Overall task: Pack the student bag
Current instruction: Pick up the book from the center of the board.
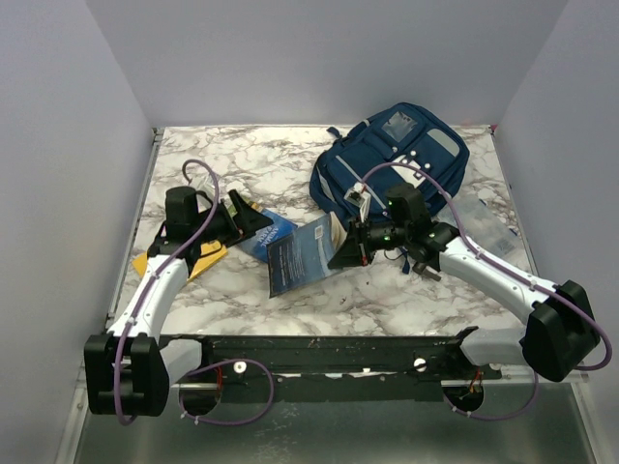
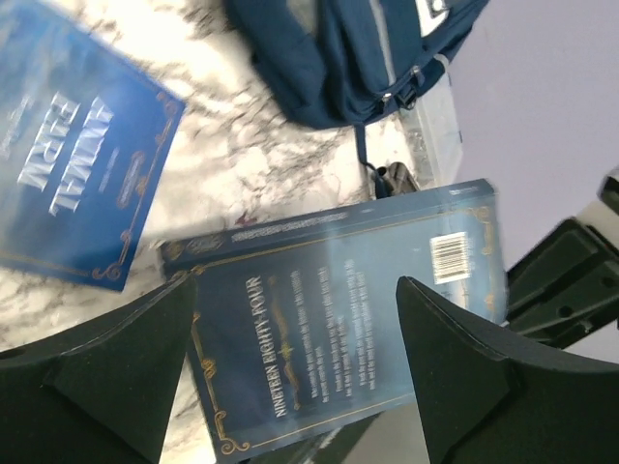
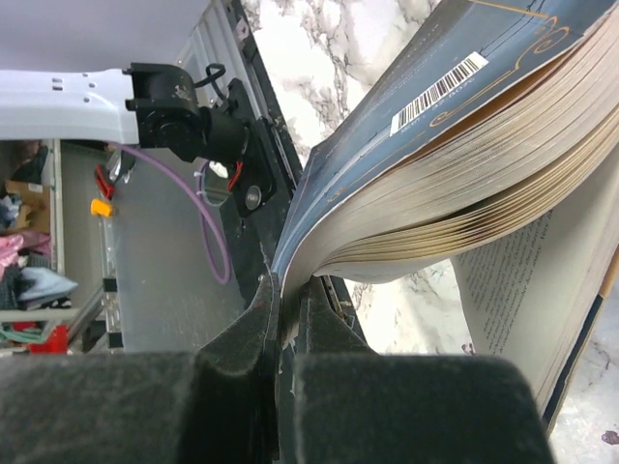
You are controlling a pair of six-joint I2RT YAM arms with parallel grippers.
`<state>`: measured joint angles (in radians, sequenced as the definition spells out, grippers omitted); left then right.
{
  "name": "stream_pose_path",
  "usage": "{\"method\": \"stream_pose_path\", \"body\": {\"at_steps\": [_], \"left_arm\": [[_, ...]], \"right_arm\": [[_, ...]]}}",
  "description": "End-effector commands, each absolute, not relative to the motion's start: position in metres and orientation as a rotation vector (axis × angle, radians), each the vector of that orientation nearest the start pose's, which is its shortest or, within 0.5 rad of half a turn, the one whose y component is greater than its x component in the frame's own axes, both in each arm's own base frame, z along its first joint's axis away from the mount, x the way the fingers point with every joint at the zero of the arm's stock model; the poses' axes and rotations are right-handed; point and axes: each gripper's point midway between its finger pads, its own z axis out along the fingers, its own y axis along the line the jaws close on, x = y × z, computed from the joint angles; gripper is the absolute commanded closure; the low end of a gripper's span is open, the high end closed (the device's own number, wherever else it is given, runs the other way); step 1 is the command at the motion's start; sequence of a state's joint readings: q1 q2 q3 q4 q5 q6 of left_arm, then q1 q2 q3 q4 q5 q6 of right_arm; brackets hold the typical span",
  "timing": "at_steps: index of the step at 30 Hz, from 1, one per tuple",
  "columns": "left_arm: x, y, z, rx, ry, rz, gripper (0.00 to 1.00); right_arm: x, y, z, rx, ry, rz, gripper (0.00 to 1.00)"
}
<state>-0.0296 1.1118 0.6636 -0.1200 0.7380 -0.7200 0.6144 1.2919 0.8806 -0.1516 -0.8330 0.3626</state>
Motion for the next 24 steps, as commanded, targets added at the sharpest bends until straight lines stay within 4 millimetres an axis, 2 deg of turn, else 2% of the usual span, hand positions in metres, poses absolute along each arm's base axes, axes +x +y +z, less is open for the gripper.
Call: {"method": "stream_pose_path", "body": {"at_steps": [1, 3, 5, 7, 8, 11, 15, 18, 22, 24], "left_arm": [[0.282, -0.162, 0.216, 0.117, 2.137, -1.016, 0.15], [0.282, -0.175, 0.22, 0.257, 2.104, -0.968, 0.14], [0.285, -0.191, 0.227, 0.376, 2.039, -1.008, 0.13], [0.276, -0.213, 0.233, 0.552, 1.984, -1.18, 0.14], [0.279, -0.22, 0.233, 0.602, 1.996, -1.246, 0.15], [0.269, -0.235, 0.236, 0.718, 2.037, -1.512, 0.18], [0.263, -0.245, 0.233, 0.802, 1.99, -1.7, 0.18], [0.251, -0.251, 0.232, 0.849, 1.949, -1.852, 0.18], [0.224, -0.258, 0.23, 0.936, 1.896, -1.948, 0.19], [0.217, -0.259, 0.231, 0.954, 1.881, -1.966, 0.21]], "right_arm": [[0.172, 0.306, 0.221, -1.015, 1.922, 1.502, 1.0], [0.171, 0.305, 0.219, -1.048, 1.913, 1.481, 1.0], [0.168, 0.304, 0.219, -1.074, 1.896, 1.499, 1.0], [0.162, 0.305, 0.219, -1.102, 1.868, 1.541, 0.99], [0.16, 0.305, 0.219, -1.109, 1.86, 1.552, 0.99], [0.158, 0.304, 0.223, -1.125, 1.843, 1.56, 0.99], [0.152, 0.303, 0.235, -1.156, 1.804, 1.584, 0.99], [0.15, 0.303, 0.237, -1.161, 1.792, 1.591, 0.99], [0.147, 0.302, 0.24, -1.17, 1.78, 1.604, 0.99], [0.146, 0.302, 0.239, -1.172, 1.78, 1.61, 0.99]]}}
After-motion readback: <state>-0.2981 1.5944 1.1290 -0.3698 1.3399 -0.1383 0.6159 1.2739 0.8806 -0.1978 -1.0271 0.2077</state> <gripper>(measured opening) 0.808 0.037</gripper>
